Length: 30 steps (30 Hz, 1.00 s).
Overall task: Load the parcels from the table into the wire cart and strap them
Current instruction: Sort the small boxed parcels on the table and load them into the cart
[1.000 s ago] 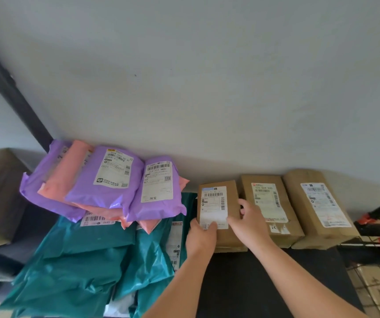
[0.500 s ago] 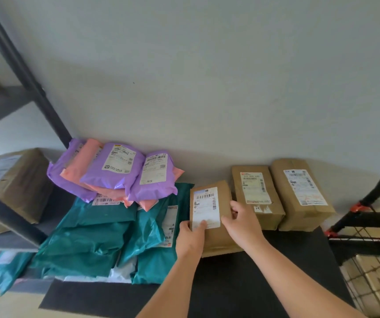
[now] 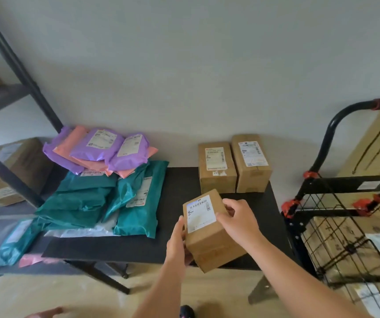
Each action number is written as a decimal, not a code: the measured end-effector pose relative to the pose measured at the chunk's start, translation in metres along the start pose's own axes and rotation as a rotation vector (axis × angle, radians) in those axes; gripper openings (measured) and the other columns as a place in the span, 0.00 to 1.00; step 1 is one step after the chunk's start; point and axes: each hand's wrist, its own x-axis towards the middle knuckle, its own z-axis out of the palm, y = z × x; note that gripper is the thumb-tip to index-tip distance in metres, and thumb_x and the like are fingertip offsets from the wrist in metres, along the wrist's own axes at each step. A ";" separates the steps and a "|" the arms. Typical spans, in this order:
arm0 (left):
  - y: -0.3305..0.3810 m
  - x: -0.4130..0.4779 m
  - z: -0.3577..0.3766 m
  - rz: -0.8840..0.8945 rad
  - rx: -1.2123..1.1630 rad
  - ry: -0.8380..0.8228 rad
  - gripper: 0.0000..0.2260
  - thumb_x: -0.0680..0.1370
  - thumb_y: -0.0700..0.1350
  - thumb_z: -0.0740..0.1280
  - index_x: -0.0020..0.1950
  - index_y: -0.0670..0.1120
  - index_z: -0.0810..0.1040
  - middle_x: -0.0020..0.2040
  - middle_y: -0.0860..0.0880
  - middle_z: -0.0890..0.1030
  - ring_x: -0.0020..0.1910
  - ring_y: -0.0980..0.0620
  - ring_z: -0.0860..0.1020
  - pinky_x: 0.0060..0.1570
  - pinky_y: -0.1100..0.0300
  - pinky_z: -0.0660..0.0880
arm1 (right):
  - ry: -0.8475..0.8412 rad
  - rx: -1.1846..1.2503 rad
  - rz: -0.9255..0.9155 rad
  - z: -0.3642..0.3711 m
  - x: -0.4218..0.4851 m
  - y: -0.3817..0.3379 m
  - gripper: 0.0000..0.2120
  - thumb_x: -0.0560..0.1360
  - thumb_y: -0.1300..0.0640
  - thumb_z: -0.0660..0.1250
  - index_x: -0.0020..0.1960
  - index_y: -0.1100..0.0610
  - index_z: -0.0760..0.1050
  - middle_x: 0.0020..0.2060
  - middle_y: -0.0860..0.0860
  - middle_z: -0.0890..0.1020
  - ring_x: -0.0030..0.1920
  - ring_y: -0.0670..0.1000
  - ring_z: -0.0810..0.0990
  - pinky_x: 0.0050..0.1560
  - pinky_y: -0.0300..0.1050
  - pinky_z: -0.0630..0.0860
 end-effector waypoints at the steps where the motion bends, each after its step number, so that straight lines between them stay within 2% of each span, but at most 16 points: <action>1: -0.008 -0.006 0.006 0.001 -0.008 -0.019 0.26 0.73 0.66 0.67 0.58 0.47 0.80 0.50 0.43 0.85 0.50 0.40 0.84 0.56 0.41 0.78 | 0.018 0.017 -0.003 -0.009 -0.008 0.008 0.19 0.77 0.54 0.68 0.68 0.48 0.73 0.54 0.45 0.70 0.48 0.43 0.76 0.34 0.29 0.69; 5: -0.030 -0.023 0.037 0.009 -0.001 -0.126 0.25 0.72 0.65 0.68 0.53 0.44 0.78 0.46 0.43 0.86 0.45 0.41 0.85 0.52 0.40 0.79 | 0.131 0.099 0.010 -0.050 -0.041 0.041 0.10 0.76 0.56 0.69 0.53 0.42 0.76 0.48 0.43 0.74 0.43 0.42 0.78 0.32 0.28 0.71; 7: -0.043 -0.032 0.057 0.003 0.059 -0.202 0.25 0.71 0.64 0.70 0.54 0.44 0.78 0.48 0.42 0.86 0.46 0.41 0.85 0.53 0.40 0.79 | 0.192 0.116 0.044 -0.073 -0.057 0.058 0.11 0.75 0.56 0.69 0.46 0.40 0.73 0.43 0.42 0.77 0.40 0.41 0.79 0.30 0.30 0.73; 10: -0.069 -0.047 0.091 -0.029 0.163 -0.330 0.26 0.69 0.58 0.74 0.60 0.44 0.77 0.51 0.42 0.85 0.53 0.40 0.83 0.59 0.42 0.76 | 0.315 0.110 0.133 -0.109 -0.082 0.086 0.13 0.75 0.57 0.70 0.42 0.40 0.71 0.31 0.37 0.76 0.31 0.37 0.77 0.26 0.34 0.75; 12: -0.088 -0.058 0.116 -0.031 0.213 -0.374 0.21 0.72 0.55 0.72 0.62 0.47 0.77 0.52 0.43 0.85 0.55 0.40 0.82 0.62 0.43 0.75 | 0.374 0.117 0.182 -0.132 -0.097 0.105 0.11 0.75 0.55 0.70 0.46 0.40 0.71 0.29 0.36 0.76 0.31 0.33 0.77 0.22 0.29 0.69; 14: -0.105 -0.068 0.140 -0.029 0.230 -0.413 0.18 0.75 0.54 0.70 0.61 0.48 0.78 0.52 0.44 0.85 0.55 0.41 0.83 0.62 0.41 0.75 | 0.439 0.150 0.220 -0.150 -0.110 0.123 0.09 0.76 0.54 0.70 0.49 0.42 0.73 0.31 0.35 0.76 0.32 0.32 0.77 0.23 0.26 0.67; 16: -0.120 -0.077 0.162 -0.034 0.253 -0.458 0.15 0.77 0.54 0.68 0.60 0.49 0.79 0.52 0.44 0.85 0.54 0.42 0.83 0.62 0.41 0.75 | 0.490 0.196 0.268 -0.166 -0.122 0.141 0.08 0.76 0.53 0.70 0.53 0.45 0.75 0.34 0.36 0.76 0.34 0.37 0.77 0.28 0.29 0.67; 19: -0.139 -0.087 0.192 -0.041 0.301 -0.509 0.13 0.77 0.52 0.67 0.59 0.48 0.79 0.52 0.43 0.85 0.54 0.41 0.83 0.62 0.40 0.75 | 0.519 0.298 0.354 -0.188 -0.138 0.165 0.13 0.77 0.50 0.68 0.61 0.50 0.77 0.45 0.41 0.80 0.45 0.42 0.78 0.39 0.37 0.71; 22: -0.157 -0.091 0.221 -0.055 0.335 -0.539 0.14 0.77 0.52 0.67 0.59 0.48 0.79 0.52 0.43 0.85 0.54 0.42 0.83 0.63 0.42 0.74 | 0.490 0.437 0.469 -0.212 -0.150 0.187 0.22 0.77 0.46 0.67 0.69 0.51 0.73 0.55 0.48 0.80 0.54 0.50 0.79 0.54 0.49 0.77; 24: -0.169 -0.093 0.239 -0.081 0.338 -0.570 0.14 0.77 0.52 0.66 0.59 0.48 0.79 0.52 0.43 0.85 0.53 0.42 0.83 0.58 0.45 0.78 | 0.447 0.543 0.531 -0.227 -0.157 0.202 0.25 0.77 0.43 0.67 0.71 0.50 0.70 0.58 0.50 0.79 0.56 0.52 0.79 0.58 0.53 0.76; 27: -0.183 -0.091 0.268 -0.132 0.347 -0.602 0.13 0.76 0.52 0.66 0.58 0.48 0.79 0.50 0.43 0.86 0.49 0.44 0.84 0.46 0.52 0.79 | 0.379 0.633 0.581 -0.247 -0.160 0.224 0.25 0.77 0.38 0.64 0.68 0.49 0.72 0.57 0.51 0.81 0.57 0.55 0.79 0.63 0.58 0.75; 30: -0.192 -0.084 0.300 -0.178 0.354 -0.639 0.13 0.76 0.52 0.66 0.57 0.48 0.80 0.50 0.43 0.86 0.44 0.46 0.85 0.42 0.54 0.79 | 0.315 0.725 0.587 -0.268 -0.155 0.244 0.25 0.77 0.36 0.62 0.67 0.51 0.73 0.57 0.53 0.82 0.59 0.57 0.79 0.65 0.63 0.73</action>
